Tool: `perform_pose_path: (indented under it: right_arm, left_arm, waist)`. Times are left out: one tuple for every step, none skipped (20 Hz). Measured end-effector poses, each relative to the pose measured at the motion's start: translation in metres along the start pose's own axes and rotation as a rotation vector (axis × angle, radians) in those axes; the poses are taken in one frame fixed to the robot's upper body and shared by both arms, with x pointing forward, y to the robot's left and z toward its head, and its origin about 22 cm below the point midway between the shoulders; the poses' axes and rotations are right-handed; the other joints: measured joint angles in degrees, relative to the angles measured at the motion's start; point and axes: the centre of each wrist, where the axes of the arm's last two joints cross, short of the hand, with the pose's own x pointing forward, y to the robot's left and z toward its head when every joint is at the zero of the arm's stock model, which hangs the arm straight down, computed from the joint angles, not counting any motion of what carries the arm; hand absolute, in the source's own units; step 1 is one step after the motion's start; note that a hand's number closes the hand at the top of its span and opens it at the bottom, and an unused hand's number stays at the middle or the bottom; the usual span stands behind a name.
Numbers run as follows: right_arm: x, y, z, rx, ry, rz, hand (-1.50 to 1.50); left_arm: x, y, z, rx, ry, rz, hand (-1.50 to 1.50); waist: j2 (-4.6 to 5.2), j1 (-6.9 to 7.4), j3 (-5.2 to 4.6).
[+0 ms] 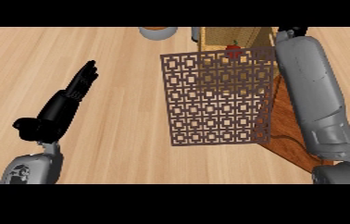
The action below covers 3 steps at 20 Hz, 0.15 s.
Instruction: Pick the bell pepper from the placemat and place it in the basket
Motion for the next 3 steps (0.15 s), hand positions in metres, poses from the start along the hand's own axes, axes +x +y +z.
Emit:
perform_pose_path:
  right_arm:
    - [0.003, -0.005, -0.005, -0.014, 0.013, -0.030, -1.50]
    - [0.004, -0.011, -0.008, -0.019, 0.037, -0.056, -1.50]
    - [0.004, -0.019, -0.013, -0.029, 0.055, -0.078, -1.50]
  left_arm:
    - [-0.003, 0.004, -0.001, 0.001, 0.001, 0.001, 0.00]
    - [-0.005, 0.004, -0.001, 0.004, 0.003, 0.002, 0.00]
    - [-0.006, 0.002, -0.001, 0.007, 0.005, 0.003, 0.00]
  waist:
    - [0.01, -0.17, 0.00]
    - [-0.04, -0.30, -0.01]
    - [-0.10, -0.48, -0.02]
